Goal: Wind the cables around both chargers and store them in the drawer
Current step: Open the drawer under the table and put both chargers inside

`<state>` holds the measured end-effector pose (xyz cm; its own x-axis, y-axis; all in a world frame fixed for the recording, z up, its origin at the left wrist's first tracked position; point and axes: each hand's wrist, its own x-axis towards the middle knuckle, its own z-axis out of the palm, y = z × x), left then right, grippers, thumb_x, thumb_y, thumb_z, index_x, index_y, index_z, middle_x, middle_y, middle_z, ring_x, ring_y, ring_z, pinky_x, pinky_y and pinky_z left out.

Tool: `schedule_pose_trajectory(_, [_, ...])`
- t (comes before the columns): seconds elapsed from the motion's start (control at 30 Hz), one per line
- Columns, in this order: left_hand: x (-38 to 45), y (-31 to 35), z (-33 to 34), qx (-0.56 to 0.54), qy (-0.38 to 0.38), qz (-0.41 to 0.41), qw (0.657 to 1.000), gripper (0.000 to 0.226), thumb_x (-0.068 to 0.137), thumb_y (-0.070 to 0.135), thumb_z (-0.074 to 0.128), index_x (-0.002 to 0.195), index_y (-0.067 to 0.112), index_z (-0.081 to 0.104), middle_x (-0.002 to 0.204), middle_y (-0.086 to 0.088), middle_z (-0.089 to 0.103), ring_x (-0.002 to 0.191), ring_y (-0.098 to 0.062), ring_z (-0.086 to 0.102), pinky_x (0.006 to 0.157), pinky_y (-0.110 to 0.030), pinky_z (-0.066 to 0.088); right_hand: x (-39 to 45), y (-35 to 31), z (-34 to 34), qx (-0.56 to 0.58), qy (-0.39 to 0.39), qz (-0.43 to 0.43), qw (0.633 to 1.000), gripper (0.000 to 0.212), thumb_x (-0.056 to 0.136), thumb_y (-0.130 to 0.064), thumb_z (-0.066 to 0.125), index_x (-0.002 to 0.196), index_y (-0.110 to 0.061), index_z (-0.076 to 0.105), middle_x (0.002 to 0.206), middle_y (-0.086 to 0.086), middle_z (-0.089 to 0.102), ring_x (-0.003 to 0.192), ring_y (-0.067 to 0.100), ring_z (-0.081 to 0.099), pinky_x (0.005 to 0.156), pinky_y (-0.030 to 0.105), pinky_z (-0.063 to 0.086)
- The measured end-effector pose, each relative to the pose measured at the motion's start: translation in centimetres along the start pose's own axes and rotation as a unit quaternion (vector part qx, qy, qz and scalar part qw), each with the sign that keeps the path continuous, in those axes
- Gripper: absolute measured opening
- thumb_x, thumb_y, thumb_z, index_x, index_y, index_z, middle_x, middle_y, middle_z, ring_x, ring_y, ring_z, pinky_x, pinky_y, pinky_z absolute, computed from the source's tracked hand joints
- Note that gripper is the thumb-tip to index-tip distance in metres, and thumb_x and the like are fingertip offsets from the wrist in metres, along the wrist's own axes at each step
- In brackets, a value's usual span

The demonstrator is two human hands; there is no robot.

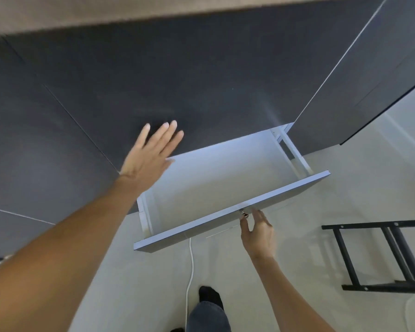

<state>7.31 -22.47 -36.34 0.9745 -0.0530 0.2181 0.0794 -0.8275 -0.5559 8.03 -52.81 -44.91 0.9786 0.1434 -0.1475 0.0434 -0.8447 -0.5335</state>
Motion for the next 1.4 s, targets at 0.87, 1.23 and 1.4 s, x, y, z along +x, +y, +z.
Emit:
schedule_pose_trajectory(0.87, [1.3, -14.9, -33.6, -0.305, -0.107, -0.154, 0.934, 0.064, 0.1, 0.047, 0.014, 0.149, 0.011, -0.006, 0.158, -0.007, -0.01, 0.146, -0.02, -0.007, 0.118, -0.045, 0.0, -0.2, -29.1, -36.1, -0.18, 0.023, -0.176, 0.967, 0.056, 0.1, -0.041, 0.03, 0.148, -0.015, 0.019, 0.157, 0.014, 0.013, 0.146, 0.028, 0.006, 0.116, 0.046, 0.015])
schedule_pose_trajectory(1.23, [3.3, -22.7, -31.2, -0.299, -0.193, -0.282, 0.891, 0.063, 0.101, 0.045, 0.016, 0.149, 0.009, -0.001, 0.158, -0.007, -0.01, 0.146, -0.018, -0.006, 0.117, -0.047, 0.0, 6.6, -40.5, -33.6, -0.186, -0.055, -0.313, 0.93, 0.061, 0.098, -0.045, 0.034, 0.148, -0.016, 0.018, 0.156, 0.016, 0.013, 0.145, 0.028, 0.006, 0.116, 0.045, 0.014])
schedule_pose_trajectory(1.4, [3.3, -26.4, -29.1, -0.293, -0.22, -0.326, 0.872, 0.063, 0.101, 0.045, 0.018, 0.149, 0.009, -0.001, 0.158, -0.007, -0.011, 0.146, -0.018, -0.007, 0.117, -0.047, -0.001, 8.5, -44.4, -30.2, -0.172, -0.089, -0.348, 0.917, 0.061, 0.097, -0.044, 0.037, 0.148, -0.015, 0.02, 0.156, 0.017, 0.014, 0.145, 0.028, 0.009, 0.115, 0.045, 0.016])
